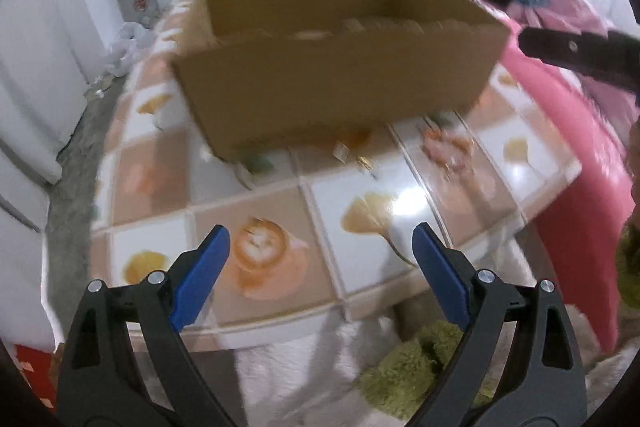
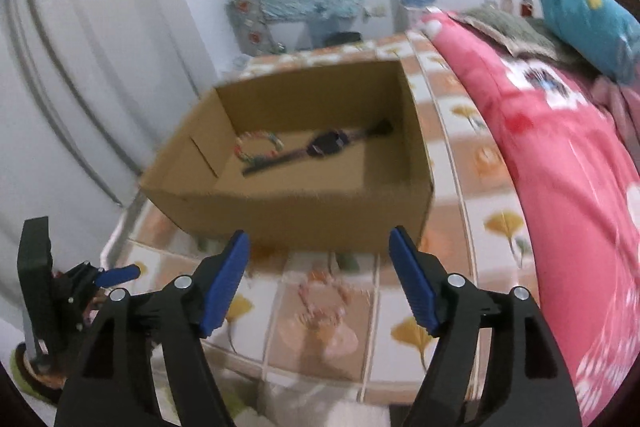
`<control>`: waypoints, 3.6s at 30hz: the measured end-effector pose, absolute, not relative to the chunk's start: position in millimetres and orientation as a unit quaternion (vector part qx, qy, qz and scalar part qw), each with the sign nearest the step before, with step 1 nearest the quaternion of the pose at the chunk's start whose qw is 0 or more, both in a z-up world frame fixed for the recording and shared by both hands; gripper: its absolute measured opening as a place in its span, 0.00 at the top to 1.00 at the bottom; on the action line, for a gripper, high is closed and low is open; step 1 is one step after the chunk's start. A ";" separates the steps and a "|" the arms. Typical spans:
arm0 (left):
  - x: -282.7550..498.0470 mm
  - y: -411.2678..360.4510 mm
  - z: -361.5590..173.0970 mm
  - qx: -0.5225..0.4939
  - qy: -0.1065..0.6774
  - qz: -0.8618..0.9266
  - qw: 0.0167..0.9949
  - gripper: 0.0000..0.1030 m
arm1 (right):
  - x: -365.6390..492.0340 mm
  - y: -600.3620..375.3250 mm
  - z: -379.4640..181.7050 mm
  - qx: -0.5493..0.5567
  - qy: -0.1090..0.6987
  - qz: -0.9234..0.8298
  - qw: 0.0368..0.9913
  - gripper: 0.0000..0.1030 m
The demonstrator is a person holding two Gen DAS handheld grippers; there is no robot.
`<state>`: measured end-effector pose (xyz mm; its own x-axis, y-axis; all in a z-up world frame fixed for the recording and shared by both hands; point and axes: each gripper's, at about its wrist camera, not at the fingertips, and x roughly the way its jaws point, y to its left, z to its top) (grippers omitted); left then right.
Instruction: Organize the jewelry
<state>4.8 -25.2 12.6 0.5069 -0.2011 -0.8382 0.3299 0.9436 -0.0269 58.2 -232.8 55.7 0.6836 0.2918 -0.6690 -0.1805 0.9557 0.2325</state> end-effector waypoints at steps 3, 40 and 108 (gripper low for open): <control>1.3 -34.8 -0.2 0.071 0.476 -0.161 0.862 0.14 | 53.0 -234.2 43.0 0.069 0.386 0.109 0.913 0.29; -44.1 -57.5 21.5 -0.100 0.398 -0.292 0.864 0.08 | 40.5 -250.8 53.4 0.053 0.327 0.025 0.943 0.13; -1.3 40.7 3.1 -0.005 0.384 -0.142 0.912 0.54 | 36.5 -165.2 22.0 0.009 0.365 0.202 0.909 0.31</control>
